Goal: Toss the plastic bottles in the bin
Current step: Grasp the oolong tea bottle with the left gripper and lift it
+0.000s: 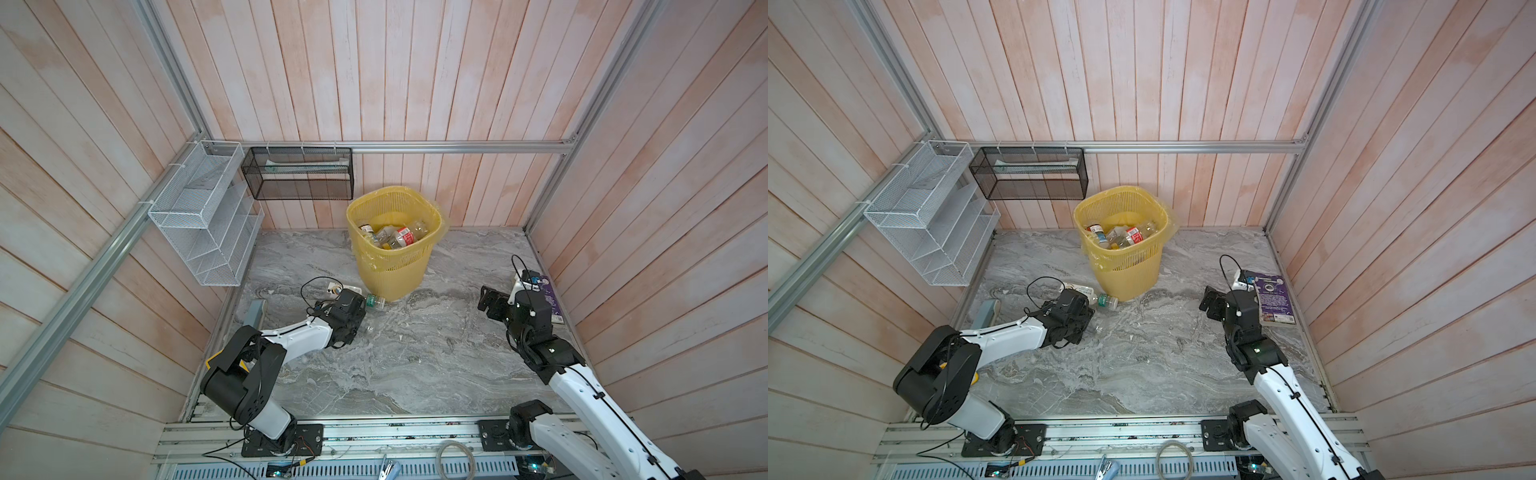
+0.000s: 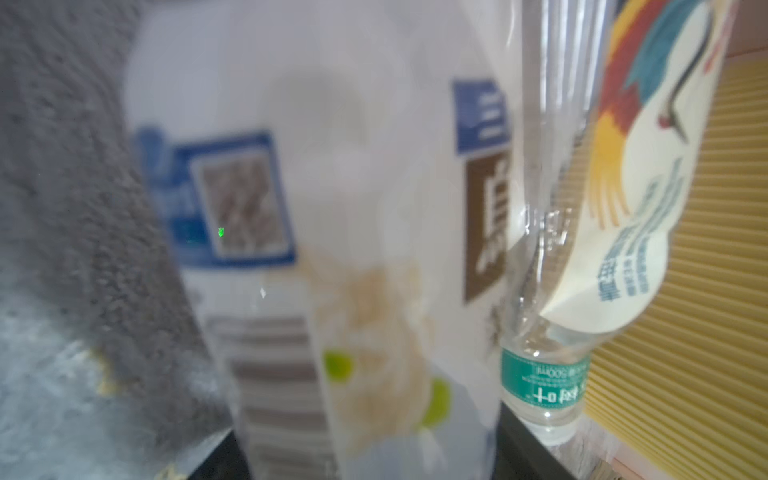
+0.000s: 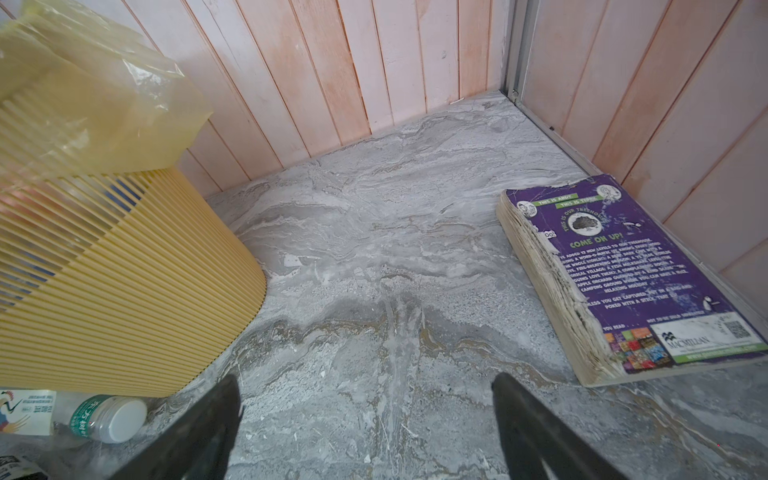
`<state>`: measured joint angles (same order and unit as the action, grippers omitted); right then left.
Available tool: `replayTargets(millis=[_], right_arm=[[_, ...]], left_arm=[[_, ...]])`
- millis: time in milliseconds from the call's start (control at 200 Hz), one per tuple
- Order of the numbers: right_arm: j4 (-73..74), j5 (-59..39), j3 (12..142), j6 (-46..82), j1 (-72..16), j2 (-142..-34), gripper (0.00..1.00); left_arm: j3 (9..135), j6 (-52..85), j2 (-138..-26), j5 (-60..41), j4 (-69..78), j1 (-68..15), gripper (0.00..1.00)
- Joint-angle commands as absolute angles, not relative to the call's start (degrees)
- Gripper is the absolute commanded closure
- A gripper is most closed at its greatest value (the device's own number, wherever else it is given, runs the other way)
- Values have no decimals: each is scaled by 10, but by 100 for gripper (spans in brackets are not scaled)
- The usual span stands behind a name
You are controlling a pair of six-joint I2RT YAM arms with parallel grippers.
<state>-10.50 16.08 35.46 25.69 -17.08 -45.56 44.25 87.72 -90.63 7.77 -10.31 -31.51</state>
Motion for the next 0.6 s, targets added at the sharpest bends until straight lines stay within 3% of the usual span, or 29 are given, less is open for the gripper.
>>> replayTargets(millis=[0,190,410,595], right_arm=[[-110,178,349,250,-166,-445,5],[-109,177,346,249,-165,-449,5],[-99,169,353,249,-164,-463,5],[-95,166,362,248,-163,-469,5]], left_arm=[[451,865,-925,67,-146,-303,27],[418,865,-903,62,-131,-294,32],[355,871,-848,41,-77,-280,53],[349,845,-732,96,-120,-280,54]])
